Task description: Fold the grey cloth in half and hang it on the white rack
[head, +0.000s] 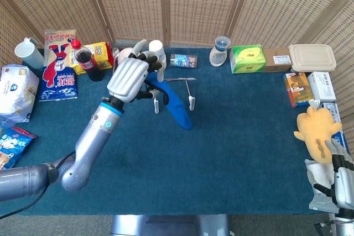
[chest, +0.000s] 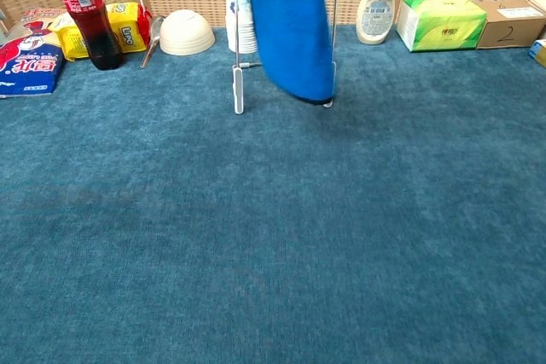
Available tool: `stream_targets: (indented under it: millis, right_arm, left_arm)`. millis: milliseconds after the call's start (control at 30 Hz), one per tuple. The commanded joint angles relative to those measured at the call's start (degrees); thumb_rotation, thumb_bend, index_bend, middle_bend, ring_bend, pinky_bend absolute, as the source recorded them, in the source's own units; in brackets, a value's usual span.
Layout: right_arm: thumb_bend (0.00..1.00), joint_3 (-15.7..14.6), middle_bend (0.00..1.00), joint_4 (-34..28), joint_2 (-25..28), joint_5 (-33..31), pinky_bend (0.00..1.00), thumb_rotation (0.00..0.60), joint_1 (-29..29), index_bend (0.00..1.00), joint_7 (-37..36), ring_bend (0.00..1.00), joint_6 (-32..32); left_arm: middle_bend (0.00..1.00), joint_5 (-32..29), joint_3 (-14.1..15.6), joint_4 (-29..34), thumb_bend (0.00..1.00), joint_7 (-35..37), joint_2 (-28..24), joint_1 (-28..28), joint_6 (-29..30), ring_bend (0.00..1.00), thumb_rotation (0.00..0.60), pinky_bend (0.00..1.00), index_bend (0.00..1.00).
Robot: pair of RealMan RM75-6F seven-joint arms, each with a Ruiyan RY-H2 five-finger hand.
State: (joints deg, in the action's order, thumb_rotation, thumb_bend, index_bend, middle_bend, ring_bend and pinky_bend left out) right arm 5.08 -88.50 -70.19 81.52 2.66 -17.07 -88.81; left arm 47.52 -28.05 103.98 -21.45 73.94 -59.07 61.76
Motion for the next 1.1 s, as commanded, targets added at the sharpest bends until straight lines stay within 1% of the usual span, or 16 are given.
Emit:
stream_targets:
  millis: [33, 167, 500, 1100]
  right_arm:
    - [0.31, 0.0, 0.06, 0.1, 0.0, -0.2, 0.0, 0.6, 0.2, 0.04, -0.4, 0.0, 0.0]
    - [0.31, -0.2, 0.06, 0.4, -0.1, -0.3, 0.0, 0.6, 0.5, 0.03, -1.3, 0.0, 0.3]
    - [0.31, 0.0, 0.06, 0.7, 0.2, -1.1, 0.0, 0.6, 1.5, 0.02, -2.3, 0.0, -0.1]
    - [0.3, 0.0, 0.06, 1.3, -0.1, -1.4, 0.0, 0.6, 2.0, 0.01, -2.7, 0.0, 0.8]
  left_arm:
    - [0.44, -4.7, -1.1, -2.5, 0.38, -2.0, 1.4, -2.7, -0.9, 0.29, 0.6, 0.0, 0.78]
    - [0.43, -9.6, -1.6, -5.5, 0.38, -4.1, 3.1, -5.7, -1.2, 0.28, 0.6, 0.0, 0.78]
    - [0.42, -17.5, -1.7, -10.8, 0.39, -7.9, 5.4, -10.0, -0.7, 0.27, 0.6, 0.0, 0.78]
    - [0.42, -23.1, -2.0, -22.7, 0.4, -11.5, 9.9, -15.8, -1.2, 0.27, 0.6, 0.0, 0.79]
